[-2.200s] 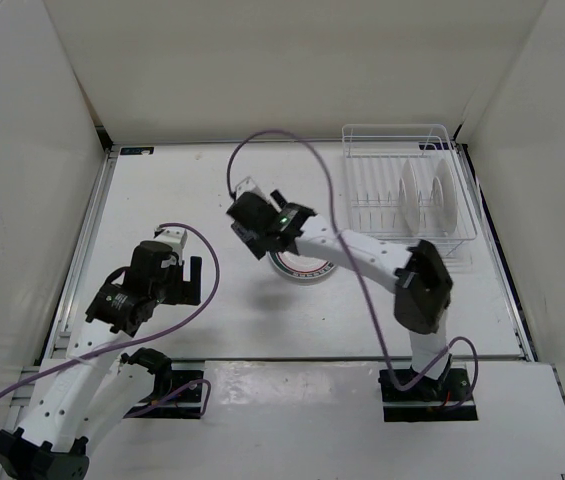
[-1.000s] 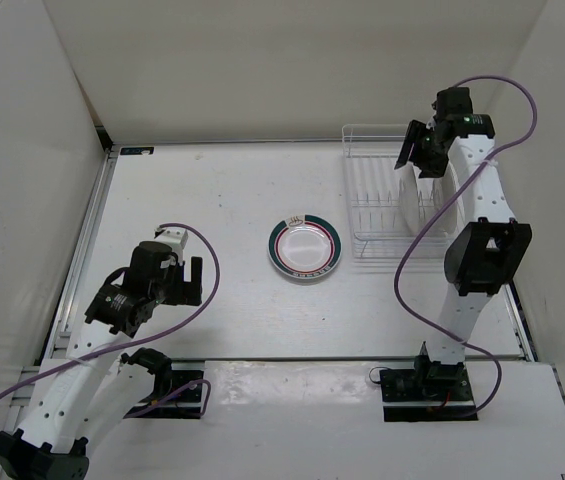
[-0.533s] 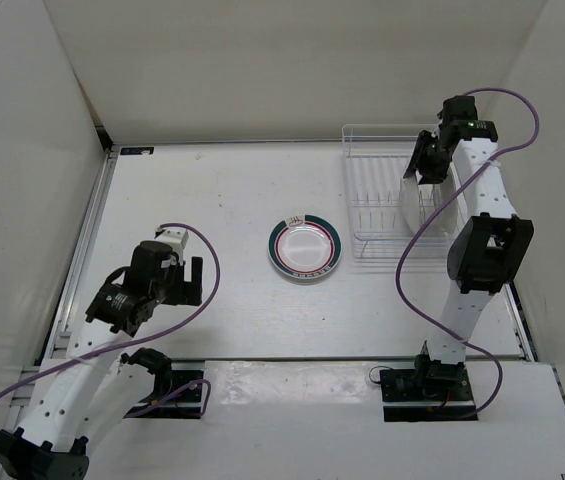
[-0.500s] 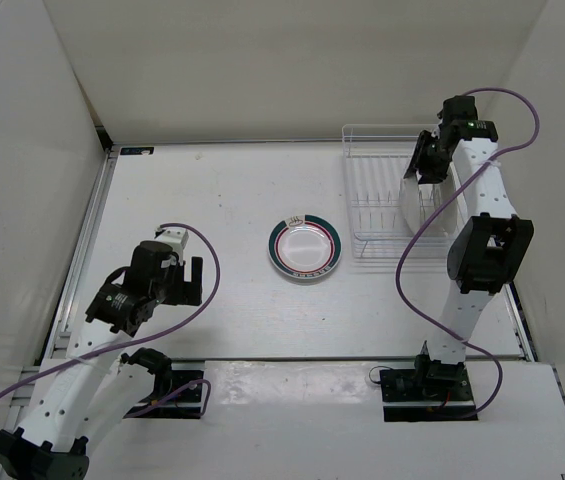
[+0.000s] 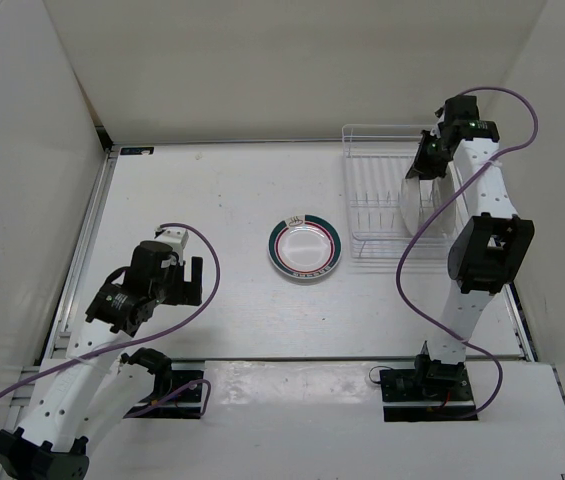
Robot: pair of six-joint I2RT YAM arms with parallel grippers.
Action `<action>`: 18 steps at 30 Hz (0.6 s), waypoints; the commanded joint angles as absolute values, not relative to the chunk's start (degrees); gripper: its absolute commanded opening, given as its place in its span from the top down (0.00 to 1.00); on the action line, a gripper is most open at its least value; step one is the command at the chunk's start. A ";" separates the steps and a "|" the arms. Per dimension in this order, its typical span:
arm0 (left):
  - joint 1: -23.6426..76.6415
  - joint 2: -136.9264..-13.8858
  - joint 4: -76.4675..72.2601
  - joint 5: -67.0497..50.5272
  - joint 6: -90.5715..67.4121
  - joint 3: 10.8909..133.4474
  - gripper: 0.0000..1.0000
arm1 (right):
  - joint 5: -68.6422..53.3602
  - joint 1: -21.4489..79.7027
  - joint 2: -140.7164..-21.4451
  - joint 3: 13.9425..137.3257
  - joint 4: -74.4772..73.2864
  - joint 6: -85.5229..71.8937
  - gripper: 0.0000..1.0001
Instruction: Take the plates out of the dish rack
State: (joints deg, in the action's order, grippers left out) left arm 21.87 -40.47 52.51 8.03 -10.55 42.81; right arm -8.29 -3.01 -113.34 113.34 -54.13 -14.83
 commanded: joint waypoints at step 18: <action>21.97 -41.31 52.56 8.00 -10.72 44.38 0.00 | -3.34 -3.25 -105.74 125.23 -60.29 -14.06 0.92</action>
State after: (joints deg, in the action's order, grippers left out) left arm 21.87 -41.32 52.51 8.03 -10.55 42.81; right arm -7.79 -2.70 -111.85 120.25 -58.63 -14.35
